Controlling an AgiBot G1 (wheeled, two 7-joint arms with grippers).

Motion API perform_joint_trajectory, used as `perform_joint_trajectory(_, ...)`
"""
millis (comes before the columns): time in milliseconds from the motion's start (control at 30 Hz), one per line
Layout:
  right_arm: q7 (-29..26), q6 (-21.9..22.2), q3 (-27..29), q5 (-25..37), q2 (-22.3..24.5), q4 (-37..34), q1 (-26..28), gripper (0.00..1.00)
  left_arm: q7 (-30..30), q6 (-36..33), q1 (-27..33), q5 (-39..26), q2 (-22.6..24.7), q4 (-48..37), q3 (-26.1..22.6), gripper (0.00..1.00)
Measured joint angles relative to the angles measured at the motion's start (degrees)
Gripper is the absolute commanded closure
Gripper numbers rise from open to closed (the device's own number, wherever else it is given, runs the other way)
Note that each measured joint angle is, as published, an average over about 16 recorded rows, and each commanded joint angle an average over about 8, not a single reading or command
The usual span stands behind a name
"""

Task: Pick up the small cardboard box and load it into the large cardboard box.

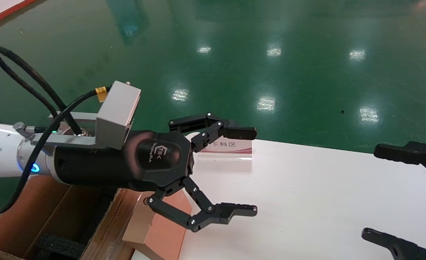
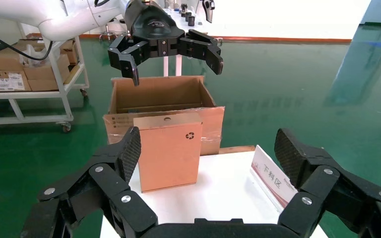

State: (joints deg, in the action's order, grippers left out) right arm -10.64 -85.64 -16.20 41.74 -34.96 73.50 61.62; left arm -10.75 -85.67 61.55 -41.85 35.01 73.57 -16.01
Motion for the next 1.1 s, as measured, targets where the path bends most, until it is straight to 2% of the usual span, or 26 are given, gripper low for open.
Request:
perform_joint_trajectory(633, 0.01, -0.01, -0.01, -0.01, 0.00, -0.02, 0.01, 0.00, -1.47, 0.37, 0.64, -1.96, -0.47, 0.18, -0.97, 0.00)
perform_joint_trajectory(867, 0.02, -0.01, -0.05, -0.02, 0.00, -0.04, 0.03, 0.00, -5.97, 0.55, 4.41, -9.57, -1.53, 1.63, -4.26, 0.00)
perform_joint_trajectory(1100, 0.04, 0.00, -0.08, -0.04, 0.01, -0.05, 0.04, 0.00, -14.87, -1.61, 13.44, -22.35, -1.33, 3.23, -11.44, 0.00)
